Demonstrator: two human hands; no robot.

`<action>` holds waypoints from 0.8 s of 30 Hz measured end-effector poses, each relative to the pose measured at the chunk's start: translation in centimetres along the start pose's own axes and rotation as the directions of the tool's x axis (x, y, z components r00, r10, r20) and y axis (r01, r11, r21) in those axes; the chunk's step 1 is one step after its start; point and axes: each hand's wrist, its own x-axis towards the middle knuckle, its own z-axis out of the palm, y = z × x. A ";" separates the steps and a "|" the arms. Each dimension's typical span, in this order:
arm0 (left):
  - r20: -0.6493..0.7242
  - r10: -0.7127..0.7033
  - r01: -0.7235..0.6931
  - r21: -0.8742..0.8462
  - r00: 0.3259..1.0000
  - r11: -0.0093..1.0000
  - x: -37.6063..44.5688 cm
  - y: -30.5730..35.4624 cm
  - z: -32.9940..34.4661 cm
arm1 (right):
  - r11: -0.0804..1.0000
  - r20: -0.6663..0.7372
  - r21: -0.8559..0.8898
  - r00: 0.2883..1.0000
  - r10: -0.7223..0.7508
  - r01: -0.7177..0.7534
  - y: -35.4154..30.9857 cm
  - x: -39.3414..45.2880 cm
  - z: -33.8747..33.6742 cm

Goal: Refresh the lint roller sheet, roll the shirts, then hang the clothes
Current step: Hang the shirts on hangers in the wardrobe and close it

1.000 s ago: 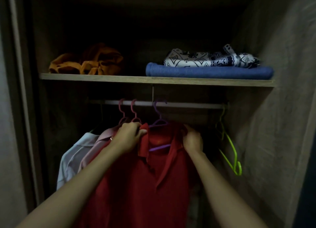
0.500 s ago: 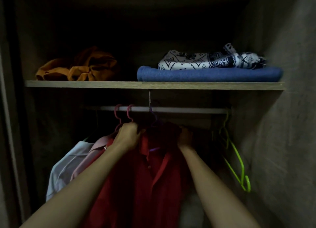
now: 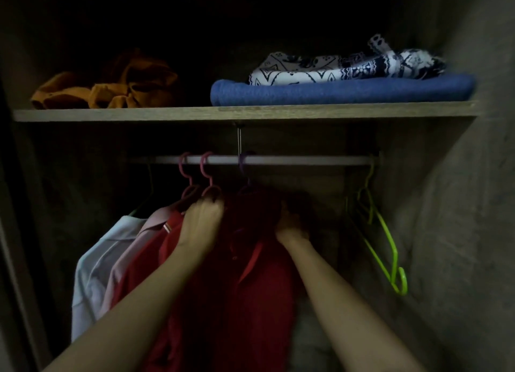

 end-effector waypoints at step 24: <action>-0.597 -0.017 -0.155 -0.236 0.802 0.959 -3.1 -4.7 -16.4 | 0.847 -0.351 0.094 0.814 -0.463 0.523 -14.2 -20.0 -11.9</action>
